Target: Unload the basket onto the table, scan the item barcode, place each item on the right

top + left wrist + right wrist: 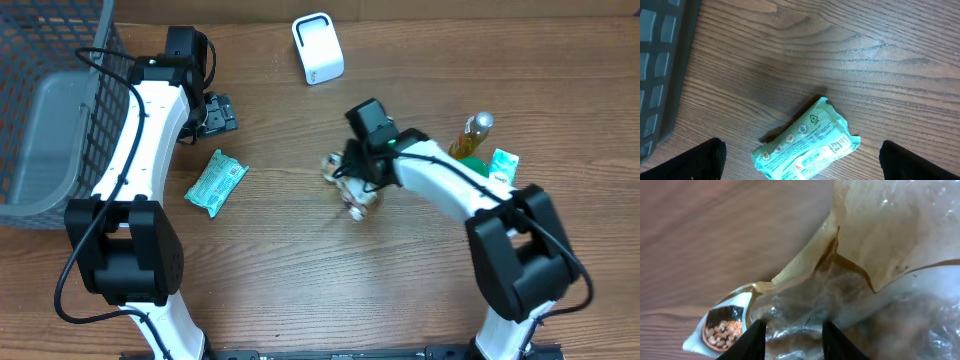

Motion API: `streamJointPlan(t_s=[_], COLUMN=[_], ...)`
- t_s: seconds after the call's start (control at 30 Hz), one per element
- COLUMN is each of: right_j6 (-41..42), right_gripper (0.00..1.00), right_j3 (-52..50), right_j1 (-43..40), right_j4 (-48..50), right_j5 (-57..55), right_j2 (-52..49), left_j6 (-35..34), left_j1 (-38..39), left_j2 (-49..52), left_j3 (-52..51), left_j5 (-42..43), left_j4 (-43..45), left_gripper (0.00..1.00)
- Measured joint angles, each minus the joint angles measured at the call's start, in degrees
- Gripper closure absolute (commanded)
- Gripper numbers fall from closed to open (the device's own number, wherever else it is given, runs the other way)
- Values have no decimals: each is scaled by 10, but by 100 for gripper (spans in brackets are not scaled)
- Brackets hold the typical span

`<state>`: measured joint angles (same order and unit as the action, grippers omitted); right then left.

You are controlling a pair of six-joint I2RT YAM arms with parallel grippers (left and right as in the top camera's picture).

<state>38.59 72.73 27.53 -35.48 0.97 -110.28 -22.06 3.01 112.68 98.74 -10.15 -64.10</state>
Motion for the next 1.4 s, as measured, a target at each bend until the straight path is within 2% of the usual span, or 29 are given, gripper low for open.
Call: streamJointPlan(t_s=[0.2, 0.53, 0.73, 0.93, 1.03, 1.07, 1.4], right_j6=[-12, -63, -71, -72, -73, -76, -105], right_gripper=[61, 58, 57, 54, 40, 39, 44], right_j3=[0, 3, 51, 83, 83, 83, 83], right_j1=[-39, -42, -39, -7, 22, 33, 108], right_j4=[-125, -163, -226, -169, -131, -113, 10], right_j5=[-3, -4, 1, 42, 55, 60, 103], right_j2=[15, 16, 16, 16, 16, 16, 16], left_j6=[0, 0, 0, 0, 0, 0, 0], left_j1=[0, 0, 0, 0, 0, 0, 0], left_j2=[0, 0, 0, 0, 0, 0, 0], left_j3=[0, 0, 0, 0, 0, 0, 0], left_j5=[0, 0, 0, 0, 0, 0, 0], left_j4=[0, 0, 0, 0, 0, 0, 0], left_gripper=[0, 1, 0, 0, 0, 0, 1])
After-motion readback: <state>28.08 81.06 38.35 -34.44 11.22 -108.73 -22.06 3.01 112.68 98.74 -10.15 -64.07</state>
